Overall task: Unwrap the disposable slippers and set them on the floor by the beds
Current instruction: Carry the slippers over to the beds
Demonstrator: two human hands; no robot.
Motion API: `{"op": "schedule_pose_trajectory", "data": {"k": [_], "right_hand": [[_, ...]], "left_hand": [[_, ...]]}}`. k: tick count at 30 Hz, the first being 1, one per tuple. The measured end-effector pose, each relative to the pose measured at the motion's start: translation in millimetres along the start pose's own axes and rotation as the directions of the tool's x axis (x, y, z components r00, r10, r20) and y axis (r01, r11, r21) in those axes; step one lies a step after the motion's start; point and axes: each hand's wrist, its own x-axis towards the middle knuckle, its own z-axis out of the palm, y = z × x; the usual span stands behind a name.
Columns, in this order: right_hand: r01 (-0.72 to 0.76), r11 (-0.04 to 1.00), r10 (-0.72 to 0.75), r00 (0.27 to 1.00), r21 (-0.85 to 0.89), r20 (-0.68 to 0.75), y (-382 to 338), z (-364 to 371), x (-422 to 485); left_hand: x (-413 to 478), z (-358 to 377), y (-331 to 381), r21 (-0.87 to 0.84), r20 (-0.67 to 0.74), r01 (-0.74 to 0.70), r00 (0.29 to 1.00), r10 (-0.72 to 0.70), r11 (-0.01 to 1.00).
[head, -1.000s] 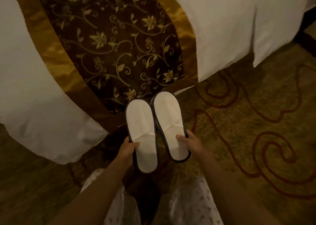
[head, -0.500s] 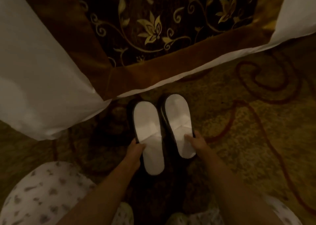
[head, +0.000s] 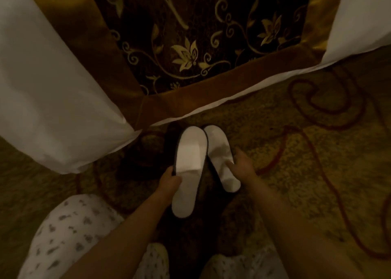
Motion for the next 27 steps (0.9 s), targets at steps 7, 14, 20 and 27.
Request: {"op": "schedule_pose_trajectory", "data": {"k": [7, 14, 20, 27], "right_hand": [[0.223, 0.972, -0.208, 0.964, -0.072, 0.167, -122, -124, -93], [0.429, 0.850, -0.340, 0.890, -0.307, 0.303, -265, -246, -177], [0.500, 0.725, -0.484, 0.859, -0.474, 0.167, -380, -333, -240], [0.624, 0.638, -0.652, 0.750, -0.451, 0.115, -505, -379, -284]], "left_hand": [[-137, -30, 99, 0.590, 0.132, -0.207, 0.978, 0.159, 0.781], [-279, -76, 234, 0.798, 0.329, -0.461, 0.873, 0.361, 0.388], [-391, -123, 340, 0.832, 0.280, -0.484, 0.789, 0.547, 0.271], [-474, -203, 408, 0.835, 0.132, -0.463, 0.694, 0.708, 0.297]]}}
